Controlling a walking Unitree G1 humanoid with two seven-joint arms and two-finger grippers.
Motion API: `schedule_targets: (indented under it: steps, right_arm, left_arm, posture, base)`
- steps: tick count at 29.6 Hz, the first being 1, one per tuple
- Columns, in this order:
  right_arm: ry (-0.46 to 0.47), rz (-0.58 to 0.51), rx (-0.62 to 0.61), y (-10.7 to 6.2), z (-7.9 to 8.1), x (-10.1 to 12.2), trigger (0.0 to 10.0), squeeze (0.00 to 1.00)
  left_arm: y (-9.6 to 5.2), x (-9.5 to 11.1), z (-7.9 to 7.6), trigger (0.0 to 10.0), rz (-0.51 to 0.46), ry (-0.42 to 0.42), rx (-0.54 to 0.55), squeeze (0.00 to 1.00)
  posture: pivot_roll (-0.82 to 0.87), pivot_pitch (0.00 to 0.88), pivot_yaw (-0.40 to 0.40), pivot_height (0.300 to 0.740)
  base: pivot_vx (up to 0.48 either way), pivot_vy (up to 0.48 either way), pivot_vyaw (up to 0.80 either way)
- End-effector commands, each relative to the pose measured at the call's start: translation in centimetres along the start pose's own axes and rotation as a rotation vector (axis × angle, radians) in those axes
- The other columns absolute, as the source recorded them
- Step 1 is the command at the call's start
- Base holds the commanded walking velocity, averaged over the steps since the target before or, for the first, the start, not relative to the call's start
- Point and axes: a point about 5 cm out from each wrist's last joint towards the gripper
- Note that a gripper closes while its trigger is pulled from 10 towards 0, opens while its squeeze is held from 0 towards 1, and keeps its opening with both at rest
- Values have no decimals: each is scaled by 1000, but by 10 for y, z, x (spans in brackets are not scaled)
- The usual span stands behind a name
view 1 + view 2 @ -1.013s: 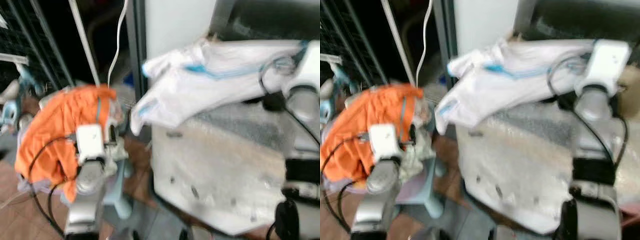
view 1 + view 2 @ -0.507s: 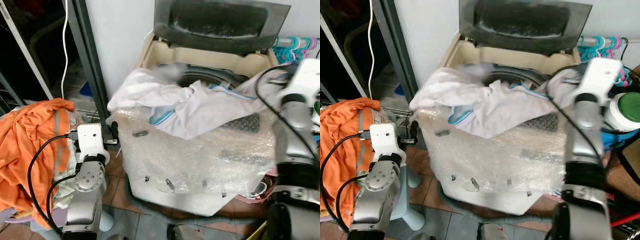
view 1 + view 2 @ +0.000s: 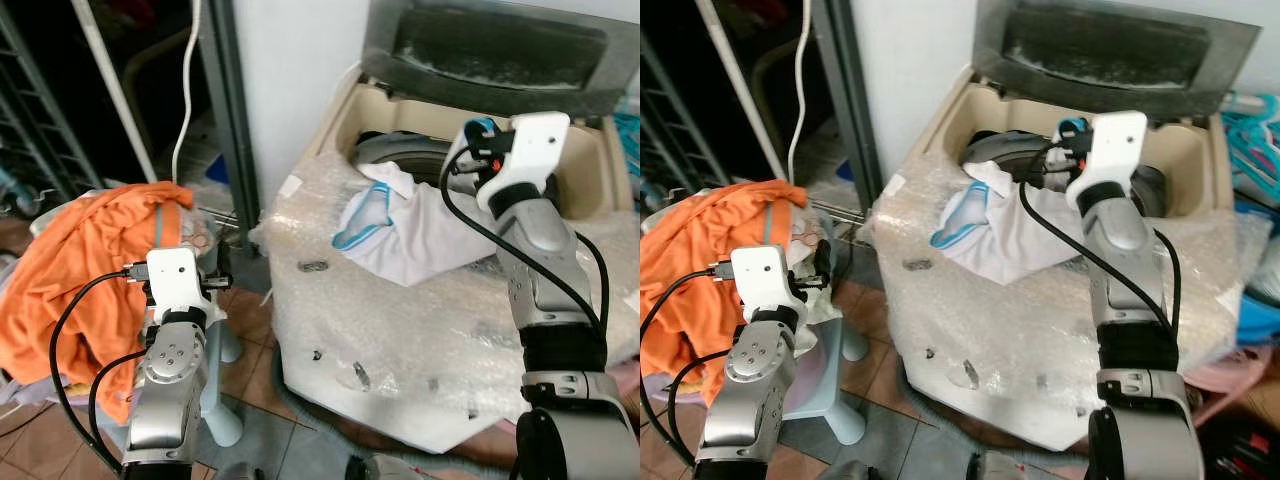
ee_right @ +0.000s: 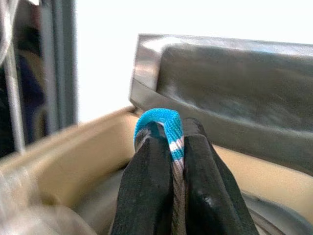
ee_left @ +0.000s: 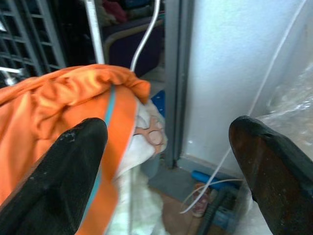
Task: Clothes washing
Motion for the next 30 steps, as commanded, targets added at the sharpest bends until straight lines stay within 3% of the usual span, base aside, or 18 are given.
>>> schedule_targets:
  steps: [1, 9, 10, 12, 20, 24, 26, 30]
  right_arm:
    - [-4, -125, -44, 18, -22, 35, 10000, 0]
    - [-1, -139, -62, 21, -27, 41, 10000, 0]
    - [-92, -101, -165, 24, -43, 43, 10000, 1000]
    - [-240, -32, -253, 15, -56, 30, 10000, 1000]
    - [-246, -15, -167, -20, -47, 2, 10000, 1000]
    - [-173, -54, -56, -39, -27, -4, 10000, 1000]
    - [-188, -63, -37, -43, -23, -4, 10000, 1000]
    - [-179, -109, 35, -51, 2, 3, 10000, 1000]
  left_arm:
    - [1, 6, -2, 10000, -13, 9, -4, 0]
    - [1, 6, -2, 10000, -12, 10, -1, 0]
    - [0, 5, 0, 10000, -14, 9, 16, 0]
    - [-2, 5, 2, 10000, -15, 4, 39, 0]
    - [-2, 2, 2, 10000, 7, 2, 31, 0]
    - [-1, 2, 1, 10000, 7, 7, 24, 0]
    - [0, 2, 0, 10000, 4, 8, 23, 0]
    - [0, 3, 0, 10000, -2, 0, 54, 0]
  posture:
    - [-46, 0, -8, 740]
    - [-46, 0, -8, 740]
    - [-39, 0, -25, 740]
    - [-41, 0, -25, 740]
    - [-63, 0, -16, 740]
    - [-71, 0, -12, 740]
    - [-72, 0, -12, 740]
    - [-68, 0, -10, 740]
  base:
    - [0, 0, 0]
    - [0, 0, 0]
    - [0, 0, 0]
    - [0, 0, 0]
    - [0, 0, 0]
    - [0, 0, 0]
    - [0, 0, 0]
    - [0, 0, 0]
Point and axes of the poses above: a point about 5 cm out from each wrist's last joint towards the gripper, its own y axis pointing out of the wrist towards the gripper, its own x axis along the axis of the wrist's last joint, z = x × y, and after that the axes turned 12 degrees about -y, right-handed
